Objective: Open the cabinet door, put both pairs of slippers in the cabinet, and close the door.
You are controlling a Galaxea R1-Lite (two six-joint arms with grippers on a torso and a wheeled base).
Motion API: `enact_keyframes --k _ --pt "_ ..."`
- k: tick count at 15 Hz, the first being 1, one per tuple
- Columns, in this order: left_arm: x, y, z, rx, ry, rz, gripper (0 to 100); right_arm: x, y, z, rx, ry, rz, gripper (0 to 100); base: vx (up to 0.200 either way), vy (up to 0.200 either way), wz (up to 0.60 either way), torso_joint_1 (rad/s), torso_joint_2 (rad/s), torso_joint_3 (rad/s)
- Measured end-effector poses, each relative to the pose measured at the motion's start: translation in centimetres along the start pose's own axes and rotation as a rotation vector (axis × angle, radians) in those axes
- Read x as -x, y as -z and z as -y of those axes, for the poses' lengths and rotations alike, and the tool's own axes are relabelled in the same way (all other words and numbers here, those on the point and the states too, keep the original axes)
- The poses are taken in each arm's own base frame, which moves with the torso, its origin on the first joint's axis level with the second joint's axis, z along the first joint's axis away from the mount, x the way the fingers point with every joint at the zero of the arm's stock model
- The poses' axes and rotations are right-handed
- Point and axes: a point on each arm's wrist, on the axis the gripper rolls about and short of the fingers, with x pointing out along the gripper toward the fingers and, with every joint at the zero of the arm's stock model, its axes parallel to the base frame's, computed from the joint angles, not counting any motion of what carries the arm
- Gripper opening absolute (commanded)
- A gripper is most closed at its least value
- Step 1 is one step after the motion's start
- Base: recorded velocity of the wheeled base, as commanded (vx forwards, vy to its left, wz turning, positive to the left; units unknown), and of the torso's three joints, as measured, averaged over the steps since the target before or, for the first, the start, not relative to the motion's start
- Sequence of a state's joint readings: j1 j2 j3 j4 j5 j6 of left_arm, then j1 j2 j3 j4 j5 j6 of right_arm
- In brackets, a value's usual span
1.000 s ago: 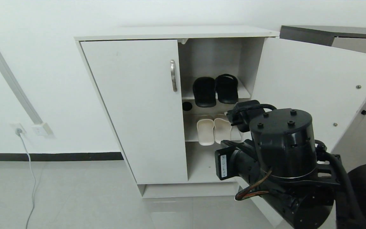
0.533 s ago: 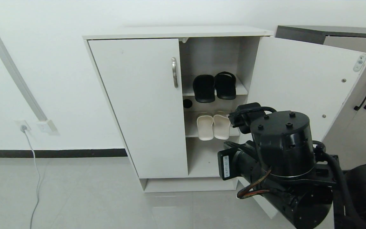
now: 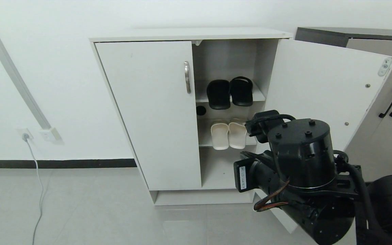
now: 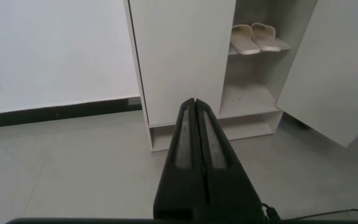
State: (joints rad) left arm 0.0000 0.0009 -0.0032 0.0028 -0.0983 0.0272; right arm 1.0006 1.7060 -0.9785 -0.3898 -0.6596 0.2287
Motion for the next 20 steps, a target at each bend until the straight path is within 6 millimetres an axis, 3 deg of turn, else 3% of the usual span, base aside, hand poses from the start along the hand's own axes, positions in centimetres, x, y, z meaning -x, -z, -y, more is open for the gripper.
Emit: enact_keyframes --k 8,20 --pt "0.0 -0.04 0.0 0.001 0.0 0.003 0 -0.25 0.31 -0.24 0.008 -0.001 -0.008 0 0.0 0.0 0.0 0.021 -0.31 -0.298" --pt "0.0 -0.01 0.0 0.001 0.0 0.001 0 -0.36 0.39 -0.11 0.012 0.005 -0.013 0 0.0 0.0 0.0 0.14 -0.47 -0.33"
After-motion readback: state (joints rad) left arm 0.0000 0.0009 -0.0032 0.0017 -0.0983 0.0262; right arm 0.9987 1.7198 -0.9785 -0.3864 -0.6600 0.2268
